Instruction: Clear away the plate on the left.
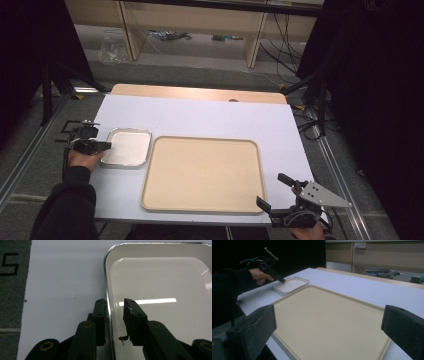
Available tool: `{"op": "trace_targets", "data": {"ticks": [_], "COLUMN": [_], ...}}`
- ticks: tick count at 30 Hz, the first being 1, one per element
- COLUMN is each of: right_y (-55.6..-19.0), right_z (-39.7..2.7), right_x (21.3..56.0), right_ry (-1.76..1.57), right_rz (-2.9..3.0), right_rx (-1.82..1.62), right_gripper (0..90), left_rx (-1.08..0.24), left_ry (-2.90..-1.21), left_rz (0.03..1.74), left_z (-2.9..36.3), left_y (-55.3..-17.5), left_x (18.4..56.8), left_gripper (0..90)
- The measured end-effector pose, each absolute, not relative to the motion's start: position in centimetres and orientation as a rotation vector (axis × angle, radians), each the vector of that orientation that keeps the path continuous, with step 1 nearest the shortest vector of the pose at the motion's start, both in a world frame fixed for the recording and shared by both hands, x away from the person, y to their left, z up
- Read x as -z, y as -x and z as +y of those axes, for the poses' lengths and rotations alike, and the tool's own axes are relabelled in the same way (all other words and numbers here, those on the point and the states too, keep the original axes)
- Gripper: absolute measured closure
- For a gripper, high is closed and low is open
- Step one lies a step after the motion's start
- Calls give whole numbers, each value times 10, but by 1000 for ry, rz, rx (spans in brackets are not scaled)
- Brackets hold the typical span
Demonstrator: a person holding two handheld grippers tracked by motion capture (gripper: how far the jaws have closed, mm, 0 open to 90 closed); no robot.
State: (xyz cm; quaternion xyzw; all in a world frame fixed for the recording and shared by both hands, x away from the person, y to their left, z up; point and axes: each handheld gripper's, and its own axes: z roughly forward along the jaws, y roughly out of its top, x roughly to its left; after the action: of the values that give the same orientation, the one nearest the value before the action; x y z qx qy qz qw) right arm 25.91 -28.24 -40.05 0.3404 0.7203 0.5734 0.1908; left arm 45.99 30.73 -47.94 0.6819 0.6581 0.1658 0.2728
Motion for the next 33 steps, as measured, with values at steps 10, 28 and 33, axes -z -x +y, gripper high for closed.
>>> {"op": "trace_targets", "data": {"ticks": [10,28,33], "right_y": [-259,-258,-258], "right_z": [-283,-284,-283], "right_x": [400,399,399], "right_ry": [-955,-960,-959], "right_rz": [2015,2030,2032], "right_rx": [-1616,-1580,-1584], "right_gripper": [4,4,4], "left_rx": [-320,-337,-337], "left_ry": [-1786,-1635,-1564], "left_rz": [1794,1735,1733], "left_z": [322,327,331], "left_y": [-463,-455,-452], "left_x": [480,473,469], "left_gripper": [838,883,883]}}
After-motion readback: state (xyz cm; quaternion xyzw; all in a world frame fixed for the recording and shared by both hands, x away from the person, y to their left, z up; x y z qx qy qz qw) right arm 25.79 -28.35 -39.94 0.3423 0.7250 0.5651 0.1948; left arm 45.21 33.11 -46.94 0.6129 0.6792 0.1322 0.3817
